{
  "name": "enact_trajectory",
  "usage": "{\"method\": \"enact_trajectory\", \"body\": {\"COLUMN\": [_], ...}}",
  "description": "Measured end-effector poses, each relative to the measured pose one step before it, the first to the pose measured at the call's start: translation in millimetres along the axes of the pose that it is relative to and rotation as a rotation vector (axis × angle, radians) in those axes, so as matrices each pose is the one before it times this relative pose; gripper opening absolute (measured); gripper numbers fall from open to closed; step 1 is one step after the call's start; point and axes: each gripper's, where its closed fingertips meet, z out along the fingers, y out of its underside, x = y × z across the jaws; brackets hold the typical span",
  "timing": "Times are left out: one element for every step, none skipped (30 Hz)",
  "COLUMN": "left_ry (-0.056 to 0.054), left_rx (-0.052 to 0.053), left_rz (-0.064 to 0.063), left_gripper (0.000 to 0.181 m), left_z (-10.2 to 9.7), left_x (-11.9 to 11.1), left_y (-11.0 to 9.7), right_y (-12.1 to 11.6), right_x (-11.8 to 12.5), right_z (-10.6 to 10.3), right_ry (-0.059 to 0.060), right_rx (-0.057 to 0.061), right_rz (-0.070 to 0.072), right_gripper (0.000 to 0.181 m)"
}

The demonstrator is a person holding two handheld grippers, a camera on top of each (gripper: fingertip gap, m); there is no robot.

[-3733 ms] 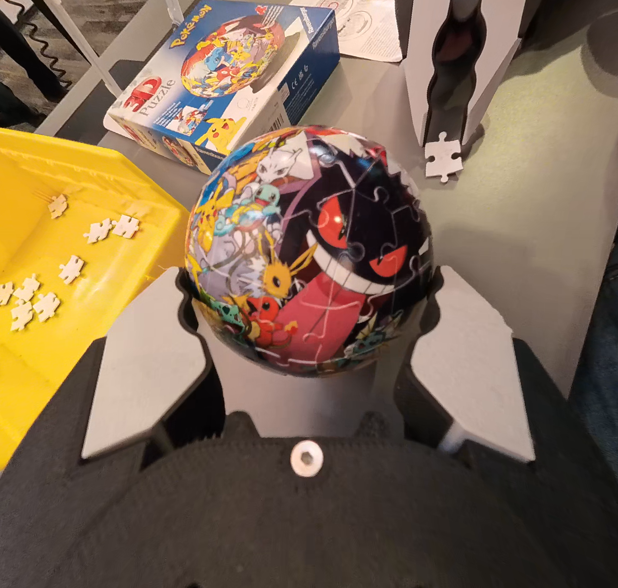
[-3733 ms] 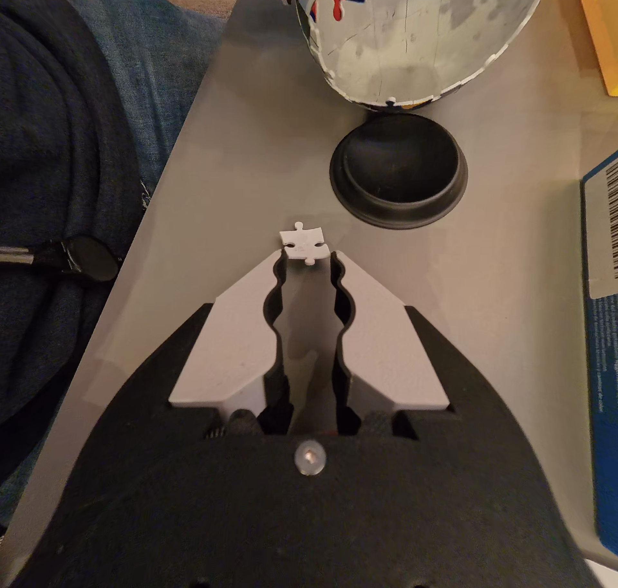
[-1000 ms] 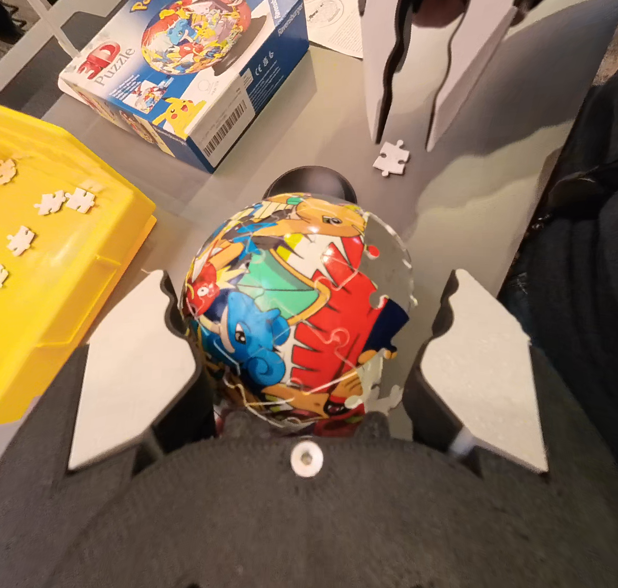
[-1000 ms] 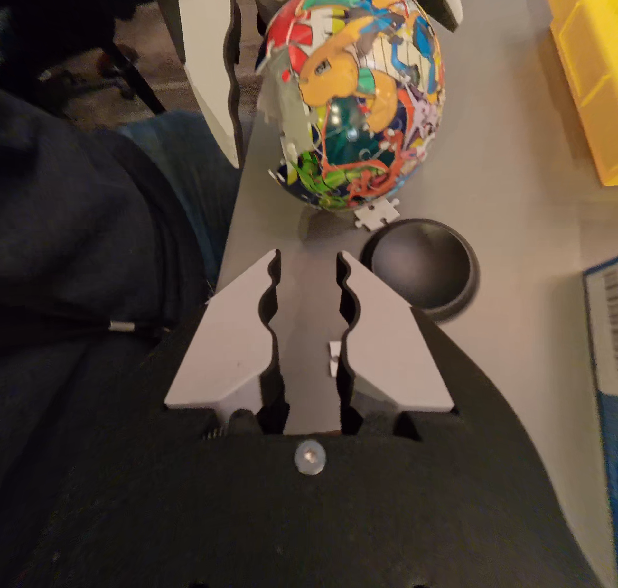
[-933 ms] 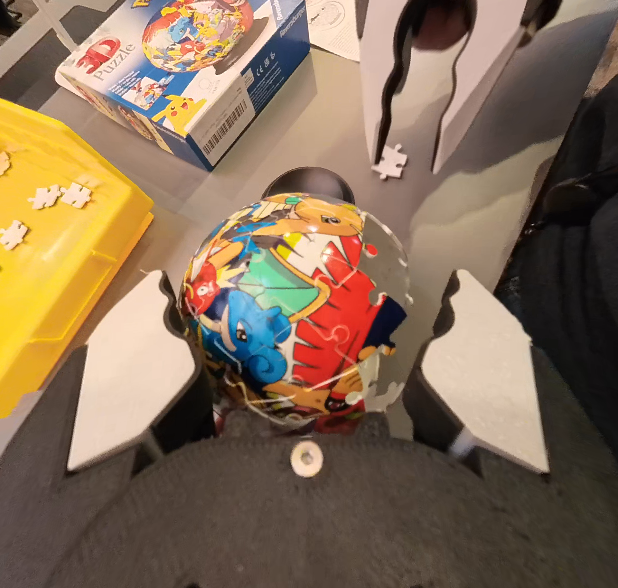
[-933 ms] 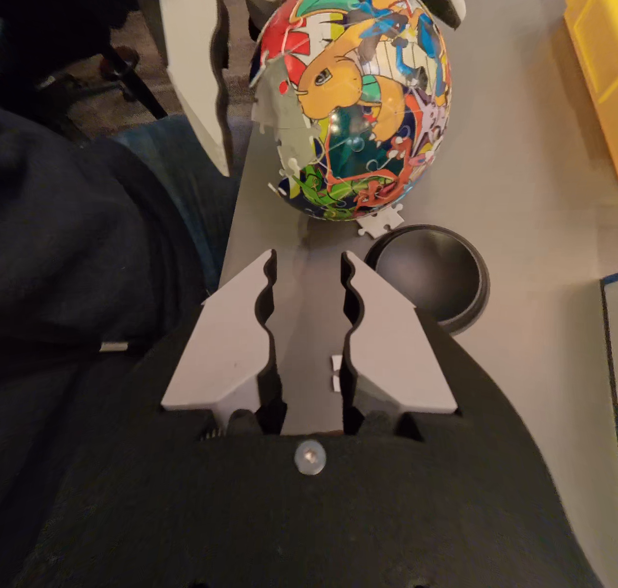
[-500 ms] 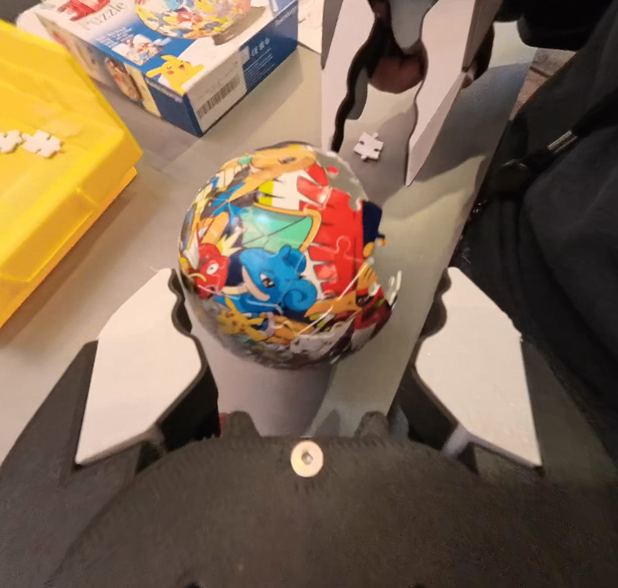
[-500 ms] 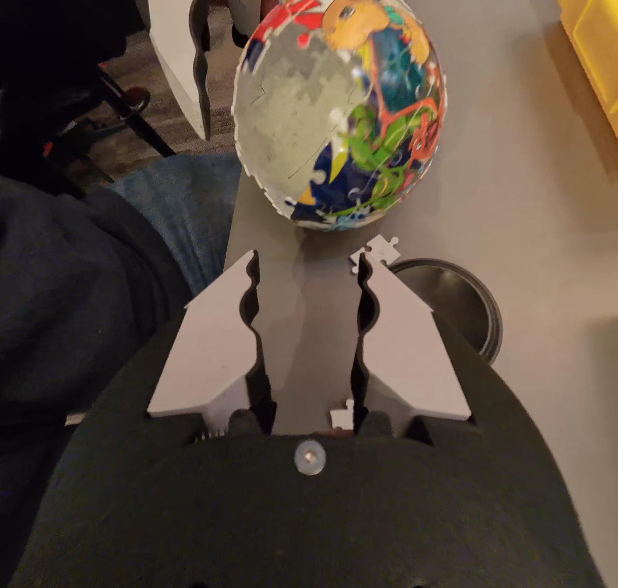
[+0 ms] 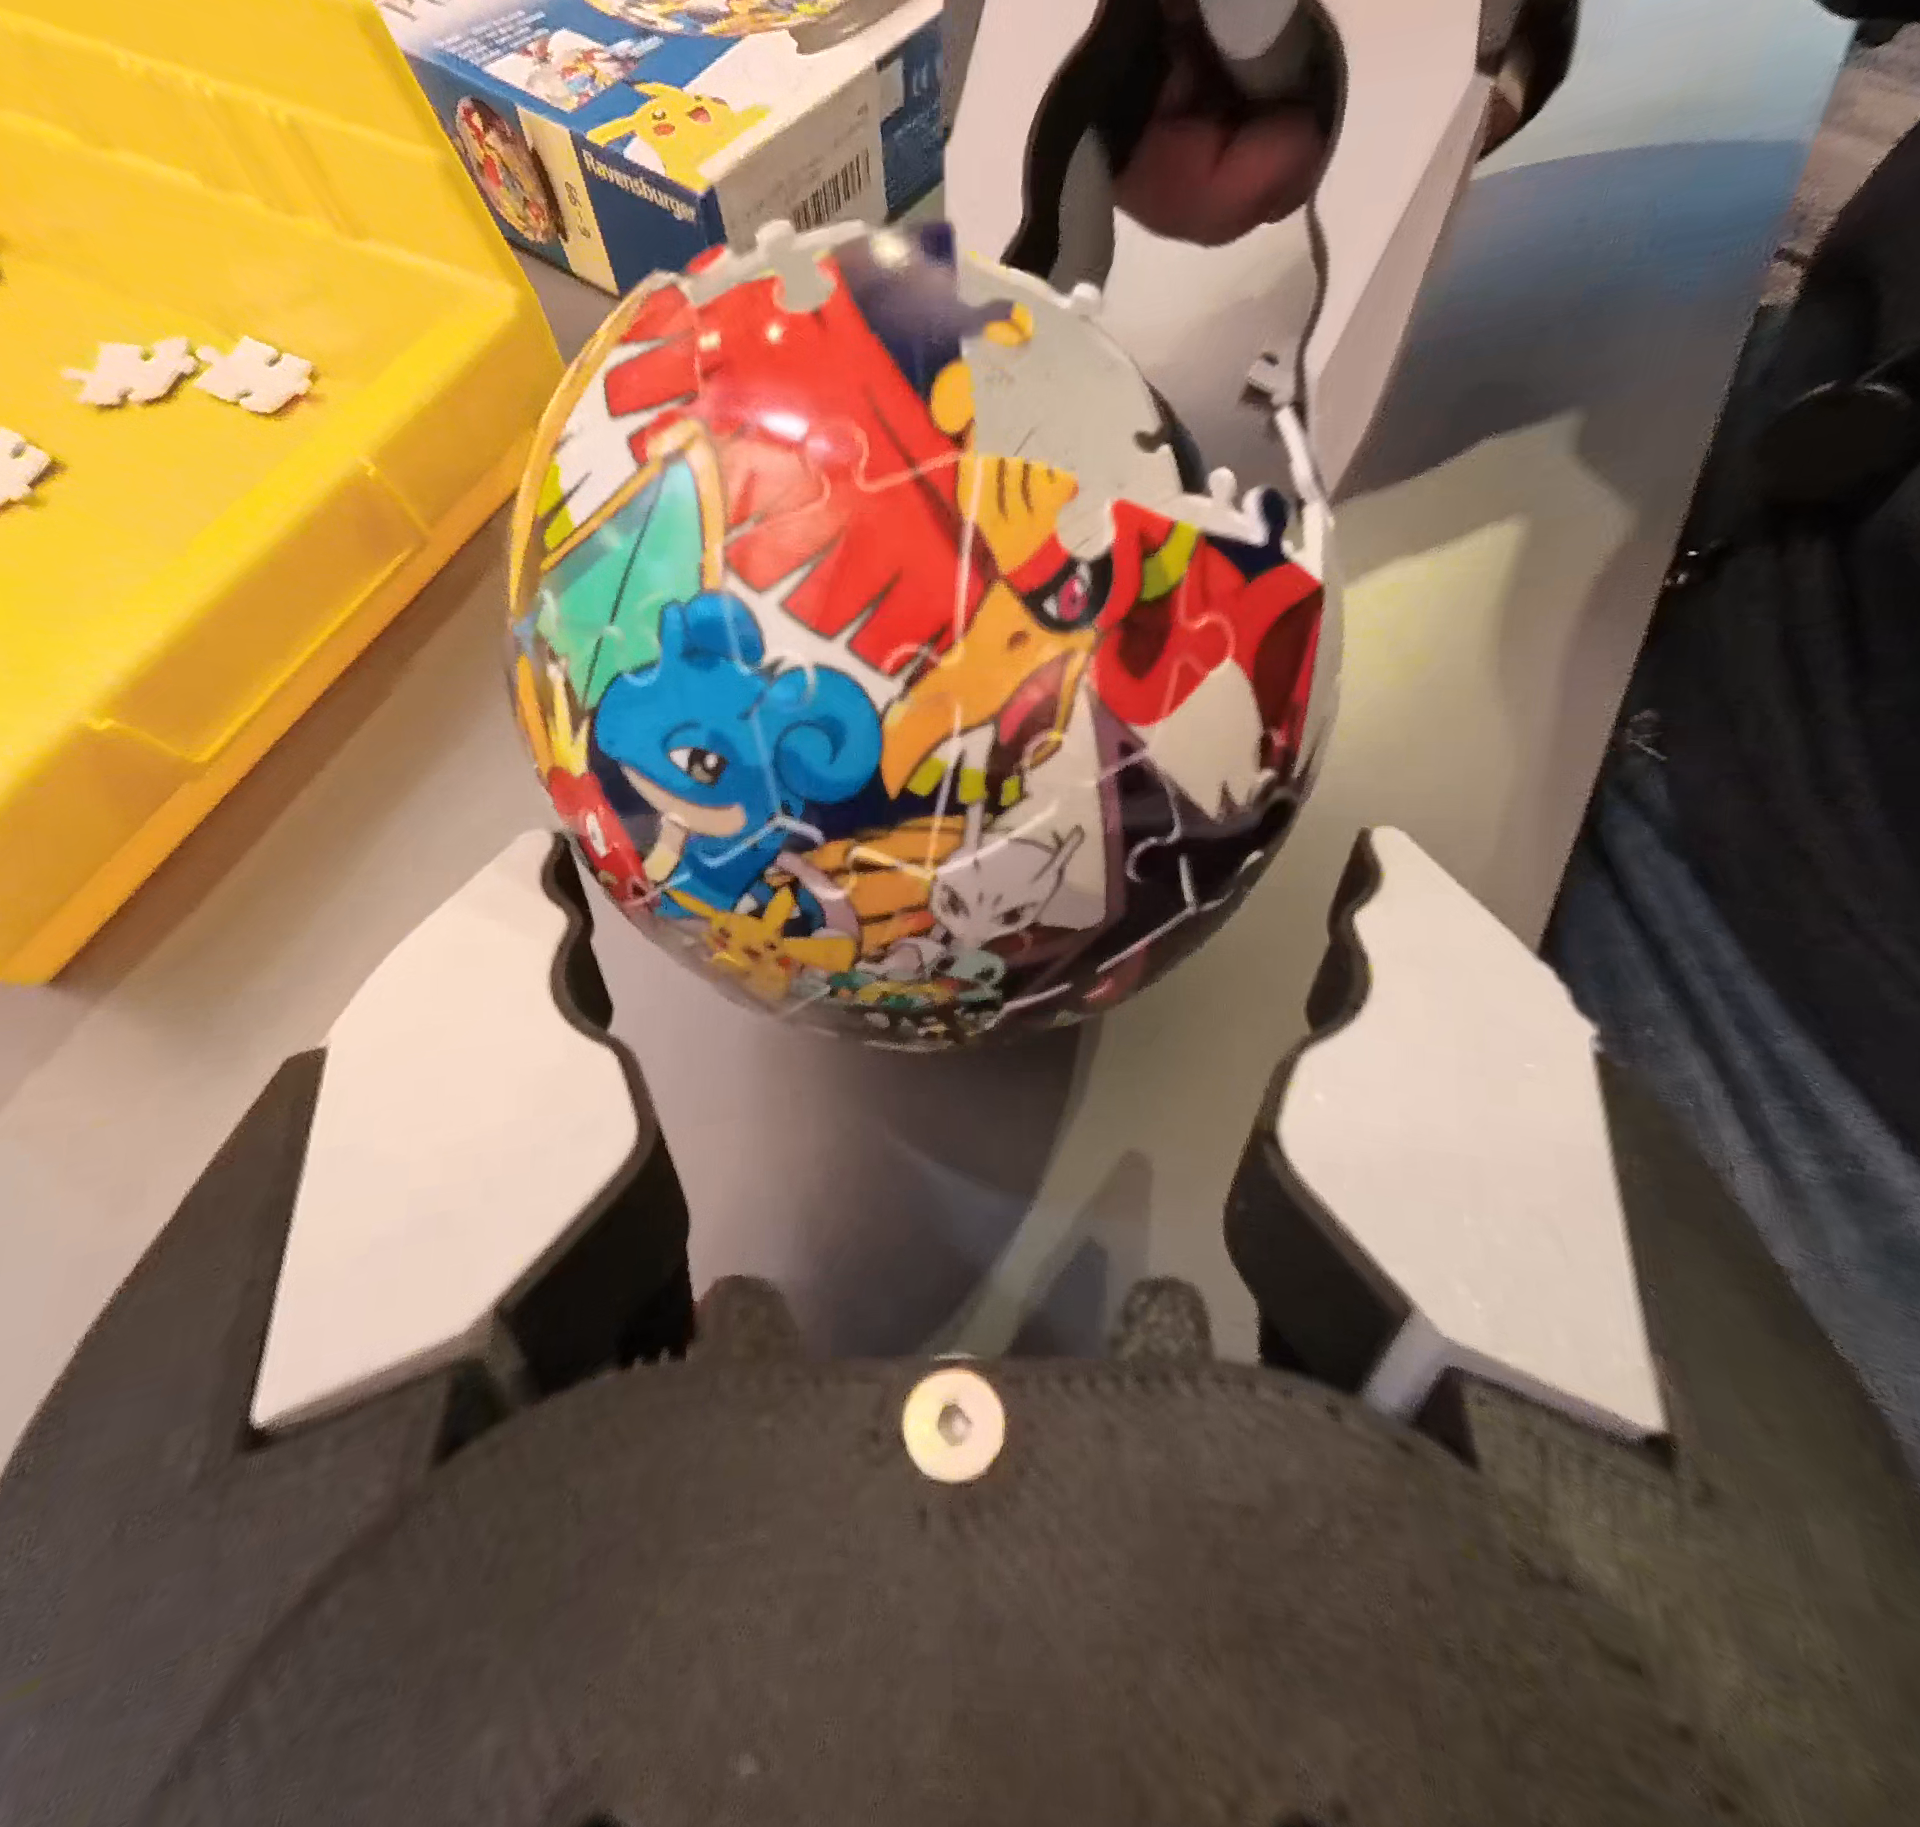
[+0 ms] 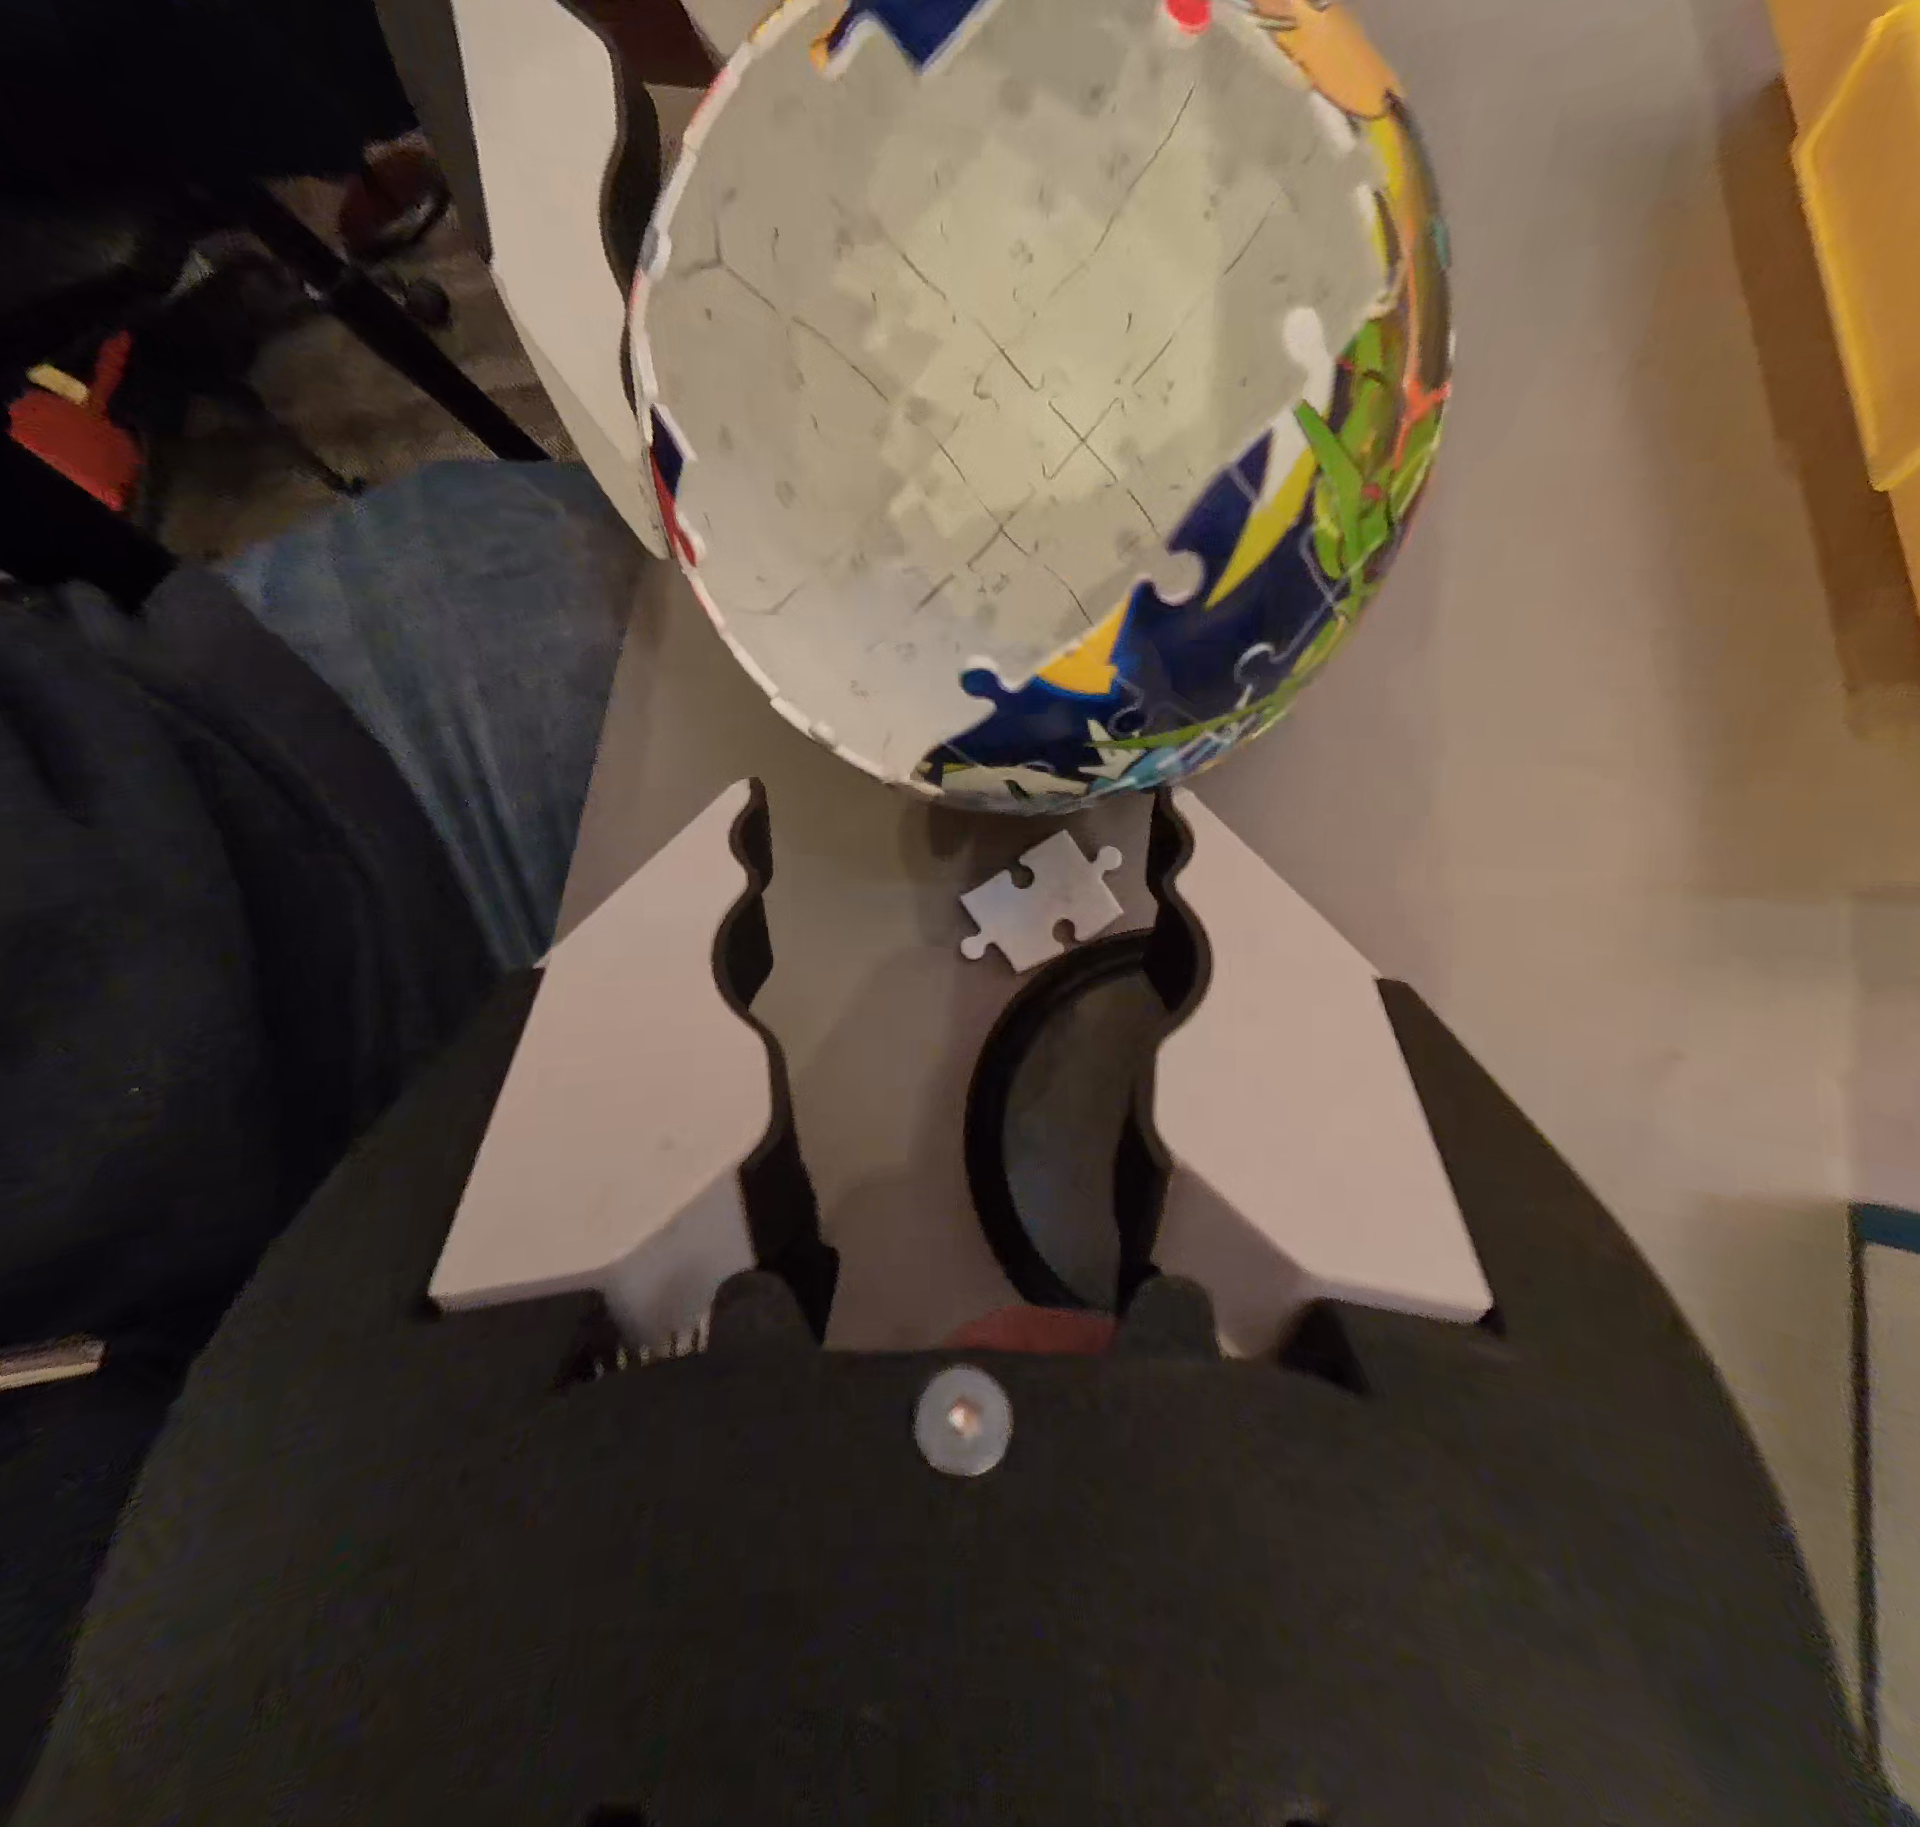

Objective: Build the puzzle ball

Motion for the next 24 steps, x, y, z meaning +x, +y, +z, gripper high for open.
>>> {"method": "enact_trajectory", "body": {"left_ry": [-0.0112, -0.0068, -0.006, -0.0073, -0.009, -0.0037, -0.0021, -0.0026, -0.0022, 0.0012, 0.001, -0.0021, -0.001, 0.0008, -0.0017, -0.0057, -0.005, -0.0007, -0.0012, 0.0003, 0.0038, 0.004, 0.0033, 0.0014], "left_rx": [0.0023, 0.0038, 0.0061, 0.0074, 0.005, 0.0043, 0.0055, 0.0048, 0.0057, 0.0048, 0.0068, 0.0061, 0.0029, 0.0024, 0.0037, 0.0048, -0.0019, -0.0065, -0.0041, -0.0002, 0.0024, -0.0002, -0.0053, -0.0077], "left_rz": [0.0076, -0.0007, -0.0073, -0.0094, -0.0058, -0.0003, 0.0072, 0.0122, 0.0069, 0.0026, 0.0044, 0.0072, 0.0068, 0.0059, 0.0083, 0.0127, 0.0191, 0.0254, 0.0272, 0.0227, 0.0195, 0.0235, 0.0262, 0.0256], "left_gripper": [0.131, 0.132, 0.133, 0.132, 0.13, 0.131, 0.131, 0.131, 0.131, 0.131, 0.131, 0.131, 0.131, 0.131, 0.131, 0.131, 0.131, 0.131, 0.131, 0.131, 0.131, 0.131, 0.131, 0.131], "left_z": [2.03, 2.06, 1.41, 0.99, 0.99, 1.37, 1.23, 1.32, 1.22, 1.25, 1.0, 0.36, 0.24, 0.4, 0.56, 0.83, 1.45, 1.87, 2.27, 2.85, 3.72, 4.73, 5.57, 6.11], "left_x": [-1.12, -0.77, -1.14, -1.8, -2.07, -0.86, -0.02, 0.22, 0.13, 0.39, 0.5, 0.04, 0.26, 0.62, 0.47, -0.2, -0.48, -0.09, -0.64, -0.94, -0.61, -0.52, -0.38, -0.33], "left_y": [-0.84, -0.96, -1.42, -1.35, -0.91, -0.99, -1.49, -1.62, -1.86, -1.9, -2.39, -2.42, -2.53, -3.28, -4.56, -5.87, -6.1, -6.03, -6.41, -6.92, -6.68, -5.37, -3.79, -2.66], "right_y": [1.37, 0.75, -0.16, -0.03, 1.35, 2.04, 1.81, 1.46, 0.65, -0.37, -0.83, -0.37, -0.21, -0.44, 0.01, 0.55, 0.67, 0.96, 1.83, 2.52, 3.61, 4.31, 5.04, 5.82], "right_x": [1.01, -0.45, -0.41, 0.41, 0.01, 0.34, 0.93, 0.19, -0.19, 0.12, 0.39, -0.07, 0.04, 0.58, 0.89, 0.53, 0.88, 1.41, 1.83, 1.96, 2.28, 2.7, 2.7, 2.31], "right_z": [1.18, 0.32, -0.16, 0.0, 0.39, 0.37, 0.38, -0.14, -0.74, -1.63, -2.43, -2.77, -3.17, -3.5, -3.95, -4.36, -4.7, -4.86, -5.0, -4.61, -4.26, -3.66, -3.1, -2.62], "right_ry": [0.0005, -0.0061, -0.0051, 0.0009, 0.0006, 0.0059, 0.008, -0.0004, -0.004, -0.0018, -0.0003, -0.0013, 0.0004, 0.0049, 0.005, 0.0025, 0.0053, 0.0063, 0.0054, 0.0035, 0.0039, 0.0065, 0.0078, 0.007], "right_rx": [-0.0134, -0.0043, 0.0044, 0.0045, -0.0029, -0.0059, -0.0028, -0.0003, 0.0058, 0.0119, 0.0124, 0.007, 0.0037, 0.0045, 0.0039, 0.0016, 0.0043, 0.0054, 0.0045, 0.0038, 0.0002, -0.0013, -0.0036, -0.008], "right_rz": [-0.0103, -0.0069, 0.0008, 0.0061, -0.0019, -0.0084, -0.0023, 0.0072, 0.0084, 0.0067, 0.0058, 0.0023, -0.0003, -0.0035, -0.003, -0.0036, -0.0047, -0.0039, -0.0008, 0.0037, 0.0045, 0.0039, 0.0034, 0.0024], "right_gripper": [0.071, 0.069, 0.066, 0.066, 0.067, 0.067, 0.066, 0.067, 0.066, 0.066, 0.064, 0.063, 0.062, 0.062, 0.063, 0.063, 0.063, 0.063, 0.063, 0.063, 0.063, 0.063, 0.064, 0.064]}}
